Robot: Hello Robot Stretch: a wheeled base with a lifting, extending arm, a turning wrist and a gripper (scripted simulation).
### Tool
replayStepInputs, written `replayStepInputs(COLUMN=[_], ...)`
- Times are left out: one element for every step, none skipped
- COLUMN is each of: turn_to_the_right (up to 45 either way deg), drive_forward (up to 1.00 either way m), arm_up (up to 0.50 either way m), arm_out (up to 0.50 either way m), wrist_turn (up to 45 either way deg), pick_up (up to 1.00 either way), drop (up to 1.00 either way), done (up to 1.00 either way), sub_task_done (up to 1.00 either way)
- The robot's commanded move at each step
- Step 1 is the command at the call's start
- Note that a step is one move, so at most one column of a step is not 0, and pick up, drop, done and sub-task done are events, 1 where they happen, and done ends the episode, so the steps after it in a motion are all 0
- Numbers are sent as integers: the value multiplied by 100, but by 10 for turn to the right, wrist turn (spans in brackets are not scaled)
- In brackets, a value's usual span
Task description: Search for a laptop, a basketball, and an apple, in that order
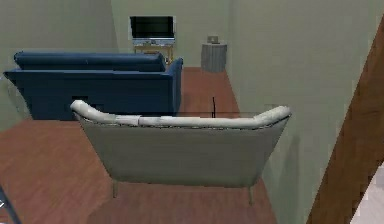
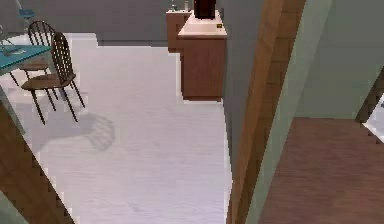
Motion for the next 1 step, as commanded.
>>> replayStepInputs(turn_to_the_right=[60], drive_forward=[0], arm_up=[0], arm_out=[0], wrist_turn=[0], pick_up=[0], drop=[0], done=[0], sub_task_done=[0])
